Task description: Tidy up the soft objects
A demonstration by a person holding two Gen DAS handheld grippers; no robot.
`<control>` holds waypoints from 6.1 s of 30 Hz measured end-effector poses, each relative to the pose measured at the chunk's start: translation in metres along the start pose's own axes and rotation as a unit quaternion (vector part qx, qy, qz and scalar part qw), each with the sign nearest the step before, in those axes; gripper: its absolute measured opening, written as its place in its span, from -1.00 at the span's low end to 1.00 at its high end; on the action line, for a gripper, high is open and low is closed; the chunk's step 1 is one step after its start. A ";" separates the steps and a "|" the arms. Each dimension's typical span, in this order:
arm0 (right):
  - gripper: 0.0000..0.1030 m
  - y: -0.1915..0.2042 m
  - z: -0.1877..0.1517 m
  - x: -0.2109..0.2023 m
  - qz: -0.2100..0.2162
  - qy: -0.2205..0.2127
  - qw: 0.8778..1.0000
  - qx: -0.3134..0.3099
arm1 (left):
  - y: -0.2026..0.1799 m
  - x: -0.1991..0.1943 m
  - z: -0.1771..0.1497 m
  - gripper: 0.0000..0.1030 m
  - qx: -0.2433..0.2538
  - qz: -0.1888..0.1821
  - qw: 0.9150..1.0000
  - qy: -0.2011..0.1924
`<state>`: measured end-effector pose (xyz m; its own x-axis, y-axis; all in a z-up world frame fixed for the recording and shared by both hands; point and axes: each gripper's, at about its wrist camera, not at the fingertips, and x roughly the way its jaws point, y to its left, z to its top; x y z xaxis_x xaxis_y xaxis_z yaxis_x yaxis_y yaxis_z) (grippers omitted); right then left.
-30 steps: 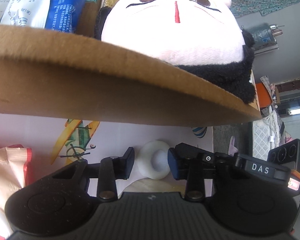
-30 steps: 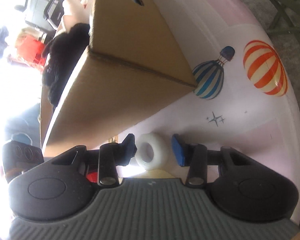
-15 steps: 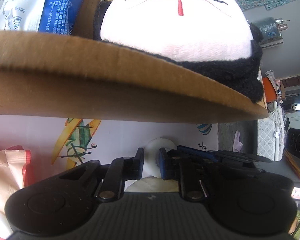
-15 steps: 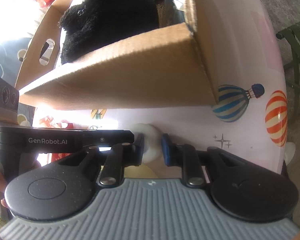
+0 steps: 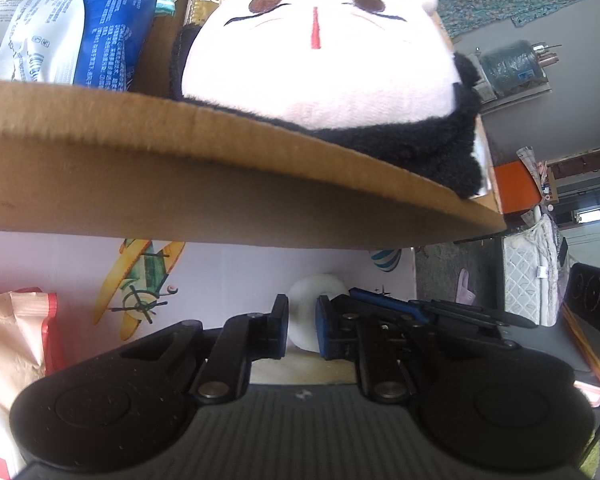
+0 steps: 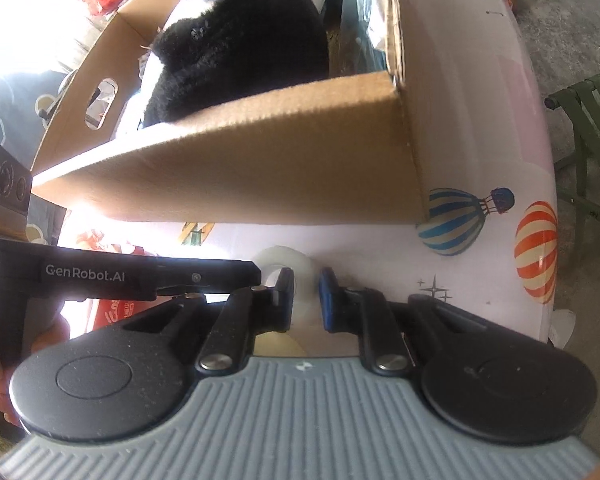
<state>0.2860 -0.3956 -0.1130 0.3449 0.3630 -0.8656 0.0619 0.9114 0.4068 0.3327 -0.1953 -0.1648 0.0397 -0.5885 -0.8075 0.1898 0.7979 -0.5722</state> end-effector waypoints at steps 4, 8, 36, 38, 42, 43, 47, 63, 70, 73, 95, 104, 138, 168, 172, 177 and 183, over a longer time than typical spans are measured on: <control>-0.76 0.009 -0.007 -0.028 -0.007 -0.027 1.000 -0.012 | -0.008 -0.019 -0.008 -0.74 0.013 -0.014 1.000 -0.018; -0.76 0.026 -0.014 -0.063 -0.006 -0.056 0.998 -0.031 | -0.020 -0.046 -0.023 -0.73 0.022 -0.027 0.998 -0.045; -0.78 0.134 0.182 0.001 0.034 -0.018 0.994 -0.104 | 0.058 -0.147 0.097 -0.71 -0.057 -0.034 0.985 -0.158; -0.78 0.133 0.186 0.014 0.021 -0.008 0.994 -0.109 | 0.066 -0.138 0.104 -0.71 -0.071 -0.041 0.986 -0.144; -0.79 0.133 0.189 0.035 -0.006 0.008 0.991 -0.131 | 0.073 -0.119 0.110 -0.71 -0.072 -0.037 0.988 -0.128; -0.79 0.134 0.189 0.038 -0.013 0.010 0.991 -0.136 | 0.075 -0.116 0.112 -0.71 -0.073 -0.037 0.989 -0.125; -0.79 0.138 0.193 0.051 -0.047 0.015 0.986 -0.159 | 0.077 -0.115 0.114 -0.69 -0.073 -0.037 0.988 -0.130; -0.80 0.171 0.225 0.079 -0.081 0.013 0.979 -0.187 | 0.102 -0.190 0.079 -0.61 -0.065 0.023 0.971 -0.230; -0.80 0.198 0.239 0.106 -0.046 0.018 0.985 -0.164 | 0.108 -0.219 0.059 -0.61 -0.059 0.038 0.962 -0.264; -0.80 0.204 0.242 0.129 -0.051 0.026 0.985 -0.162 | 0.110 -0.224 0.052 -0.59 -0.059 0.039 0.960 -0.270; 0.35 0.176 0.159 -0.067 0.035 -0.096 0.991 -0.080 | 0.035 -0.276 -0.018 0.89 0.035 0.124 0.935 -0.330; 0.98 0.181 0.021 -0.173 -0.066 -0.229 0.965 -0.113 | -0.009 -0.287 -0.068 1.00 0.056 0.187 0.922 -0.334; 0.97 0.186 -0.034 -0.135 -0.186 -0.239 0.949 -0.091 | -0.050 -0.231 -0.092 1.00 0.112 0.291 0.902 -0.300; 0.97 0.191 -0.032 -0.121 -0.203 -0.226 0.947 -0.105 | -0.041 -0.230 -0.087 0.99 0.102 0.305 0.901 -0.291; 0.97 0.190 -0.032 -0.121 -0.205 -0.227 0.946 -0.105 | -0.041 -0.230 -0.087 0.98 0.103 0.306 0.901 -0.291; 0.97 0.191 -0.033 -0.122 -0.207 -0.227 0.946 -0.105 | -0.042 -0.231 -0.086 0.98 0.104 0.306 0.901 -0.290; 0.97 0.190 -0.034 -0.121 -0.209 -0.227 0.945 -0.105 | -0.042 -0.230 -0.086 0.98 0.103 0.305 0.901 -0.289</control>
<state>0.2241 -0.2598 0.0593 0.7002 -0.1147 -0.7047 0.1105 0.9925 -0.0517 0.2316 -0.0824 0.0331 0.6924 -0.0650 -0.7185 0.1356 0.9899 0.0412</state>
